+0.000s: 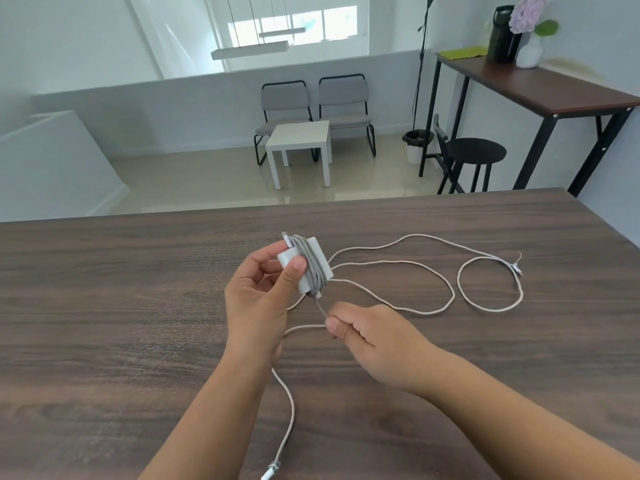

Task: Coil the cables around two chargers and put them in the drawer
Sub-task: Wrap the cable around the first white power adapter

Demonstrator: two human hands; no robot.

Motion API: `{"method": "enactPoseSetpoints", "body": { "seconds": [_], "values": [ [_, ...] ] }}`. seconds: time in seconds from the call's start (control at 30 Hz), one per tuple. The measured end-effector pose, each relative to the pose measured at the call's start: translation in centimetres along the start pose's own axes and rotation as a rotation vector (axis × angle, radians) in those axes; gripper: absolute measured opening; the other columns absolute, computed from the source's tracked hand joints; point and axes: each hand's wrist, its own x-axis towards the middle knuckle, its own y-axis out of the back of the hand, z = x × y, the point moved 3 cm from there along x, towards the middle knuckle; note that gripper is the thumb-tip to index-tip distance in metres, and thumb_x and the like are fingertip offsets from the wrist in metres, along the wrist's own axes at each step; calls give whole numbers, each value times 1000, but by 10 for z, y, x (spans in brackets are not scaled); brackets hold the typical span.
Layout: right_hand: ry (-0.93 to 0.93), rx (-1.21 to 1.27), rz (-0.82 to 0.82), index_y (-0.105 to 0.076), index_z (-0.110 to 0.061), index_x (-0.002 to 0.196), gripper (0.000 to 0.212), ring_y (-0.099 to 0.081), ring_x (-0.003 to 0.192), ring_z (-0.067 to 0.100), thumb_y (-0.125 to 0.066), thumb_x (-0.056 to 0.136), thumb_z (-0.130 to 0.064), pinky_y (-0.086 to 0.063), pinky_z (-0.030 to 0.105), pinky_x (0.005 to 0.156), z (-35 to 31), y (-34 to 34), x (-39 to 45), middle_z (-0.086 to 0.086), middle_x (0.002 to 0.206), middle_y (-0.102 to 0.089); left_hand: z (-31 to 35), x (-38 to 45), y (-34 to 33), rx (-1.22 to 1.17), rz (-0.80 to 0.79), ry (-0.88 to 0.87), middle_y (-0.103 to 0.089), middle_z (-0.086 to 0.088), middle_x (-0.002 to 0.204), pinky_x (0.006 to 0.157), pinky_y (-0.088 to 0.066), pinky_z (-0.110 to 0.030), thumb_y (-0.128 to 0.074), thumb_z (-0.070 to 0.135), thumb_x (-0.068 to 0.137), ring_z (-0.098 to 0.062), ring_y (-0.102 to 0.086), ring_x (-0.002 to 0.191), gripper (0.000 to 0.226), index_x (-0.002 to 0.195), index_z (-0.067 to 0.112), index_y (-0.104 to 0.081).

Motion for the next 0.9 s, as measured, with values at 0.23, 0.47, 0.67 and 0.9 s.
{"method": "enactPoseSetpoints", "body": {
  "seconds": [0.23, 0.47, 0.67, 0.9],
  "values": [
    [61, -168, -25, -54, -24, 89, 30, -44, 59, 15, -31, 96, -42, -43, 37, 60, -14, 17, -5, -9, 59, -47, -9, -1, 3, 155, -5, -75, -69, 7, 75, 65, -54, -24, -77, 30, 67, -16, -63, 76, 31, 98, 24, -71],
    [102, -234, -15, -61, -24, 90, 33, -40, 59, 12, -33, 95, -41, -43, 33, 60, -20, 35, -2, -17, 52, -37, -8, -1, 5, 108, -1, -25, -66, 4, 73, 62, -53, -21, -74, 24, 73, -10, -62, 68, 28, 100, 18, -70],
    [128, -249, -59, -57, -24, 88, 43, -37, 59, 13, -21, 93, -47, -44, 34, 59, -23, 30, -5, -9, 64, -52, -12, 3, 14, -118, 100, 134, -62, -14, 90, 77, -46, -38, -75, 32, 68, -24, -53, 79, 39, 101, 11, -70],
    [165, -297, -59, -57, -22, 86, 33, -36, 59, 15, -31, 97, -40, -40, 32, 56, -29, 36, -3, -11, 62, -44, -12, 3, 15, -214, 76, 166, -73, 0, 81, 60, -55, -19, -61, 17, 87, -9, -67, 69, 17, 101, 9, -67]
  ]
}}
